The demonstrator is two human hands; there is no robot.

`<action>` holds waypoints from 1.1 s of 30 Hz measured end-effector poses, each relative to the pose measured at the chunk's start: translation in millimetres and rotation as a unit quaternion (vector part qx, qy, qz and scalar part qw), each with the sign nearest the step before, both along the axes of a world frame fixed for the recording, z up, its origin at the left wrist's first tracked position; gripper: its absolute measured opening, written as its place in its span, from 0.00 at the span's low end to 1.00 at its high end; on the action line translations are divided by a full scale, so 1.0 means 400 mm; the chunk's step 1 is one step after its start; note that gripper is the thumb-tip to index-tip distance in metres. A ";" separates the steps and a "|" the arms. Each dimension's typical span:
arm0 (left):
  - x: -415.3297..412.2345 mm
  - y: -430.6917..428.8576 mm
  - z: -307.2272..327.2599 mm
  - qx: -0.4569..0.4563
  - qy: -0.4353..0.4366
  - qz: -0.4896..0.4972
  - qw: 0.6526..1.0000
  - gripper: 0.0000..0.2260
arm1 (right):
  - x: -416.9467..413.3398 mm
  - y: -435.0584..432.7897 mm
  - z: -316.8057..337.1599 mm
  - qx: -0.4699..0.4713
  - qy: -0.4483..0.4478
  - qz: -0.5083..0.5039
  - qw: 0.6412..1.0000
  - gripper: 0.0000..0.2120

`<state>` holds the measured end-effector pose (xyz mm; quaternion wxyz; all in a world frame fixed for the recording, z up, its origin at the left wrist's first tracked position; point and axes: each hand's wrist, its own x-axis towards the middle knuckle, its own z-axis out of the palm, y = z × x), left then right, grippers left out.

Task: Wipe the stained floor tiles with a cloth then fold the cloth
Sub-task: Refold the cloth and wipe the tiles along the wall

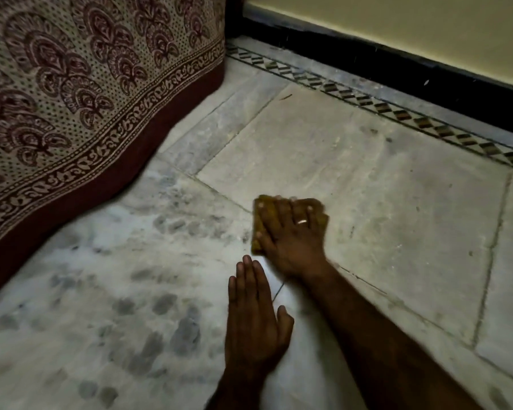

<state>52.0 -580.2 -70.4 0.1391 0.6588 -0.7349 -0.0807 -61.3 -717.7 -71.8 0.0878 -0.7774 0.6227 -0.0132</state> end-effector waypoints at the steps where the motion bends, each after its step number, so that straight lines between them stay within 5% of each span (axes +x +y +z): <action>1: 0.002 0.000 0.000 -0.005 0.013 0.004 1.000 0.37 | 0.037 0.007 0.000 -0.004 -0.005 0.038 0.999 0.31; 5: 0.027 0.004 -0.024 -0.068 0.056 0.003 0.996 0.33 | 0.022 0.106 -0.007 -0.029 -0.039 0.165 0.985 0.26; 9: 0.029 0.001 -0.057 -0.107 0.012 -0.016 0.994 0.29 | -0.115 0.200 0.005 -0.008 -0.017 0.156 0.988 0.26; 17: 0.027 -0.022 -0.118 -0.154 0.010 0.007 0.988 0.35 | -0.481 0.138 0.049 0.046 0.043 -0.150 0.987 0.30; 25: 0.029 -0.028 -0.118 -0.144 -0.024 -0.002 0.989 0.35 | -0.830 0.456 0.049 0.079 0.072 -0.443 0.890 0.38; 27: 0.033 -0.025 -0.124 -0.152 -0.036 -0.006 0.988 0.33 | -0.850 0.554 0.042 0.076 0.086 -0.503 0.857 0.34; 33: 0.019 -0.020 -0.070 -0.092 -0.047 -0.053 0.993 0.33 | -0.843 0.783 0.095 0.099 0.215 -0.541 0.807 0.27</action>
